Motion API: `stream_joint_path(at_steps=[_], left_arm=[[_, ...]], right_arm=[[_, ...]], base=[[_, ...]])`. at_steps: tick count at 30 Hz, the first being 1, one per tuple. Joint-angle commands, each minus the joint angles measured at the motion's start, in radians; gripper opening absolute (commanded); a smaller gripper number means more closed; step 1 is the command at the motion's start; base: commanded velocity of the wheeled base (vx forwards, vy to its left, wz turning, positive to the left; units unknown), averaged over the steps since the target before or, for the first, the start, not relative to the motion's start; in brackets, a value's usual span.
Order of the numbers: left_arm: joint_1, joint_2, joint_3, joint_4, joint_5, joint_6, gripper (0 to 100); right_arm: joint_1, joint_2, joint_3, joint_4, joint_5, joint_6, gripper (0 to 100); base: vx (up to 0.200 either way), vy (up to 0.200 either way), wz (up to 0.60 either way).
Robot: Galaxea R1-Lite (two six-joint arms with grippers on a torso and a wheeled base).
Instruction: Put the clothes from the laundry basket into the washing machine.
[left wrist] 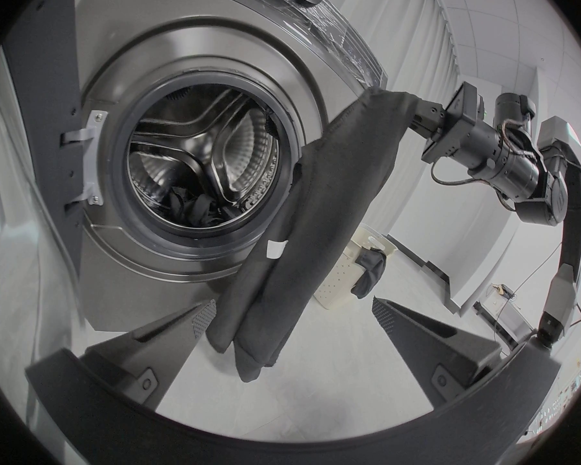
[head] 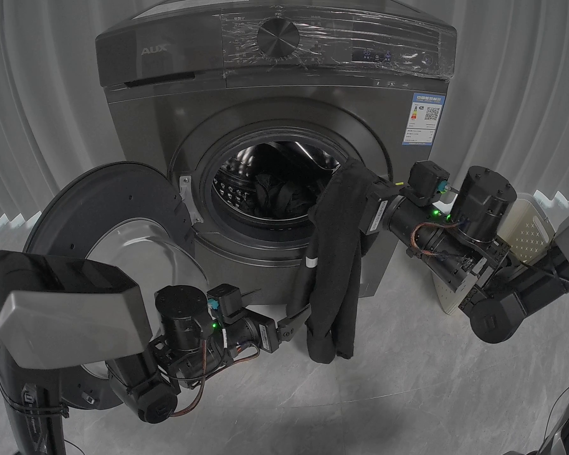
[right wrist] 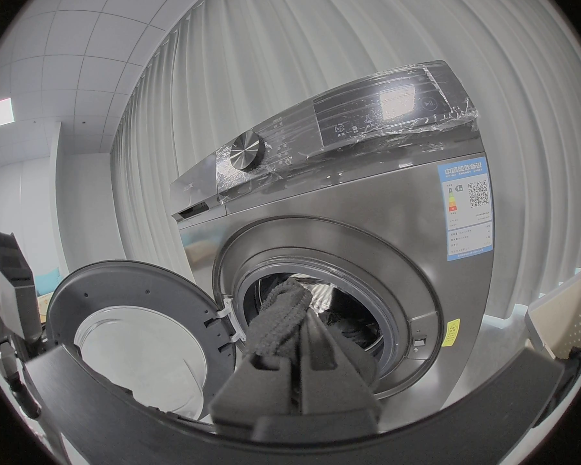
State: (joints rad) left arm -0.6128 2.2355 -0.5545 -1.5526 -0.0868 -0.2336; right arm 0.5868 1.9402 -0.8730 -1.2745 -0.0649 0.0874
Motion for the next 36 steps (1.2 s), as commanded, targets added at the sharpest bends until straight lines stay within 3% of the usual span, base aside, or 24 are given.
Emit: stream_joint_path(at_steps=[1, 13, 18, 29, 36], left_arm=[[-0.001, 0.058, -0.038, 0.000, -0.011, -0.001, 100], [-0.013, 0.098, -0.074, 0.000, -0.016, -0.006, 100], [-0.010, 0.119, -0.081, 0.000, -0.071, -0.004, 100], [0.034, 0.240, -0.237, 0.000, -0.094, -0.010, 100], [0.054, 0.292, -0.317, 0.003, -0.073, -0.015, 100]], right_arm=[[0.013, 0.036, -0.037, 0.010, -0.015, 0.002, 0], [0.013, 0.048, -0.073, 0.020, -0.030, 0.003, 0], [0.015, 0.043, -0.072, 0.018, -0.030, 0.006, 0], [0.031, 0.031, -0.066, 0.017, -0.030, 0.009, 0], [0.041, 0.025, -0.066, 0.015, -0.032, 0.018, 0]], base=[[0.000, 0.000, 0.00], [0.000, 0.000, 0.00], [0.000, 0.000, 0.00], [0.000, 0.000, 0.00], [0.000, 0.000, 0.00]])
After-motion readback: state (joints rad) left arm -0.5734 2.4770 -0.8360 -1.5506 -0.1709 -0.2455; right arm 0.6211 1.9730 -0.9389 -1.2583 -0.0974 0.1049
